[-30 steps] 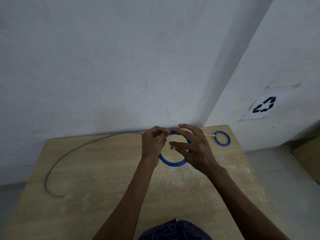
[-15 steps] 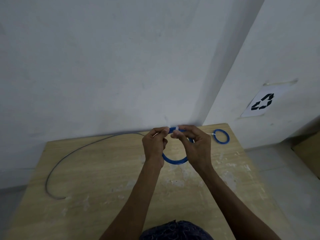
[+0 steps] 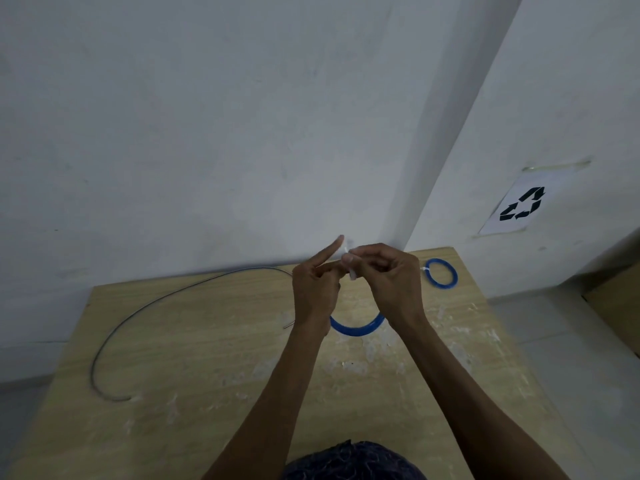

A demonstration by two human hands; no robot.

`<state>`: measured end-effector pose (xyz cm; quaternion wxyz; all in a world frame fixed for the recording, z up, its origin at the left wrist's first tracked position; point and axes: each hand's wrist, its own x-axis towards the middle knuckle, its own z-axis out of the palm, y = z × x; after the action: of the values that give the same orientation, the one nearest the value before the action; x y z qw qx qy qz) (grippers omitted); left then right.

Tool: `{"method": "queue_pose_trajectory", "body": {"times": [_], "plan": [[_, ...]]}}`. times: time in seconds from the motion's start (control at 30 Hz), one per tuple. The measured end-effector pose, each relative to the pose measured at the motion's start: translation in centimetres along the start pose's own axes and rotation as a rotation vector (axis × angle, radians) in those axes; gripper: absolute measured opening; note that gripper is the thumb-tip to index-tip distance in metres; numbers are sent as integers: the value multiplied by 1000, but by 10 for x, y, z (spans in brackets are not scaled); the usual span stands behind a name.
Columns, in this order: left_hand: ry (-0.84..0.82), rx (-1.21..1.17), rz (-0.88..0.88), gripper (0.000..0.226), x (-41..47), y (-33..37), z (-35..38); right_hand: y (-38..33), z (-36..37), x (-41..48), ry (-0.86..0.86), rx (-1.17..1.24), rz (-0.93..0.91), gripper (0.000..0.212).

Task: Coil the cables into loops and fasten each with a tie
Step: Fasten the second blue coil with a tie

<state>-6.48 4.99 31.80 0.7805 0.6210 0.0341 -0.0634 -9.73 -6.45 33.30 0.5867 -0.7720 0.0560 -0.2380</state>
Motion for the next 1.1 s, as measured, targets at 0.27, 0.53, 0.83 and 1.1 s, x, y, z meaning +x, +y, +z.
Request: {"method": "queue_pose_trajectory", "body": {"times": [0.27, 0.53, 0.83, 1.1], "plan": [[5, 27, 65, 40, 2, 4, -3, -6, 5, 2, 88, 18, -5, 16], [-35, 101, 177, 42, 0, 7, -4, -11, 7, 2, 111, -18, -46, 19], [-51, 150, 263, 38, -2, 9, -5, -17, 6, 2, 120, 49, -3, 16], [-90, 186, 286, 37, 0, 6, -12, -22, 2, 1, 80, 321, 230, 17]]}}
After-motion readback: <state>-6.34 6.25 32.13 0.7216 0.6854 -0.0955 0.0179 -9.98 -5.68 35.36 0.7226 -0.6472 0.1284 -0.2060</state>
